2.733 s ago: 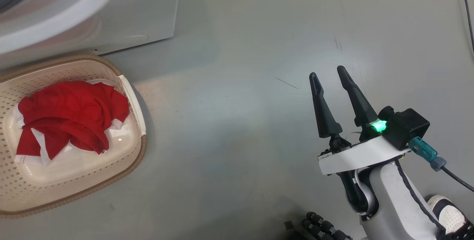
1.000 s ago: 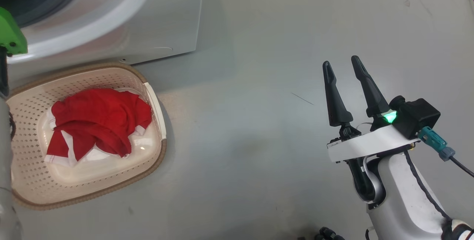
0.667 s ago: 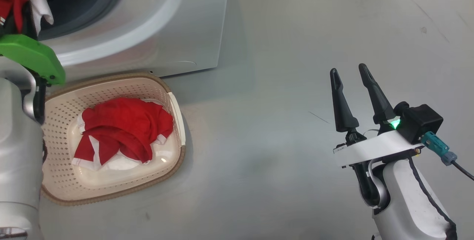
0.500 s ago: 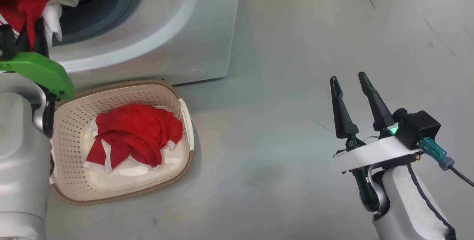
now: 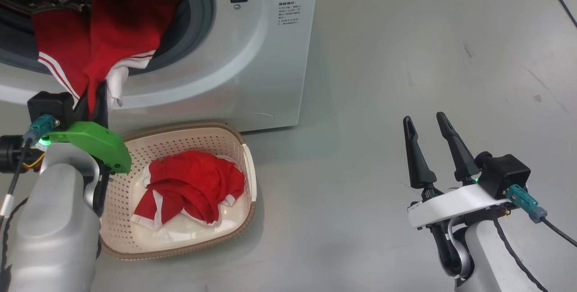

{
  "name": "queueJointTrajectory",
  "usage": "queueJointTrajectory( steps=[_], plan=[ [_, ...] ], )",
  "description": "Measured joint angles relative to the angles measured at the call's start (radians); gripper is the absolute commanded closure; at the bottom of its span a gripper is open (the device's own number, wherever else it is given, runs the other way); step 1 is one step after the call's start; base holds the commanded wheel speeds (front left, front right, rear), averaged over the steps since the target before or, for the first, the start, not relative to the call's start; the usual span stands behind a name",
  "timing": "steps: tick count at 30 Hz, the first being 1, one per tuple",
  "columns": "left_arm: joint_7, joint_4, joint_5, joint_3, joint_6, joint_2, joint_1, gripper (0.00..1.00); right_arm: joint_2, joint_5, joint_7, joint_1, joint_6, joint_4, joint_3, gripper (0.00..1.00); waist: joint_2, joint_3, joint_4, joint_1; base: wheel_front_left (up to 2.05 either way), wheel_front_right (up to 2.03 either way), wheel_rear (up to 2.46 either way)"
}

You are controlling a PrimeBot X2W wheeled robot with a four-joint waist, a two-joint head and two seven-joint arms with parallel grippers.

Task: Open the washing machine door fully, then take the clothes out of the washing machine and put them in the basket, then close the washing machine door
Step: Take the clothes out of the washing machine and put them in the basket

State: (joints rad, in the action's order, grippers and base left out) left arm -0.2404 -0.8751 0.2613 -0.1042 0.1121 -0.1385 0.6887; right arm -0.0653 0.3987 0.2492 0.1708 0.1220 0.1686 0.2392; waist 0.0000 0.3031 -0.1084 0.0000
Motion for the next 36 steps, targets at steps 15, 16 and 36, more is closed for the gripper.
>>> queueJointTrajectory(
  steps=[15,16,36],
  plan=[
    [-0.009,0.263,0.013,0.009,0.008,0.028,-0.107,1.0,0.0,0.0,0.0,-0.049,0.0,0.002,-0.003,0.0,0.0,-0.086,0.025,0.0,0.0,0.0,0.0],
    [-0.009,0.294,0.013,0.014,0.008,0.028,-0.108,1.0,0.0,0.0,0.0,-0.051,0.0,0.001,-0.003,0.0,0.0,-0.089,0.026,0.0,0.0,0.0,0.0],
    [-0.012,0.76,0.017,0.095,0.008,0.053,-0.202,1.0,0.0,-0.004,0.0,-0.06,0.0,-0.012,-0.011,0.0,0.0,-0.099,0.04,0.0,0.0,0.0,0.0]
  ],
)
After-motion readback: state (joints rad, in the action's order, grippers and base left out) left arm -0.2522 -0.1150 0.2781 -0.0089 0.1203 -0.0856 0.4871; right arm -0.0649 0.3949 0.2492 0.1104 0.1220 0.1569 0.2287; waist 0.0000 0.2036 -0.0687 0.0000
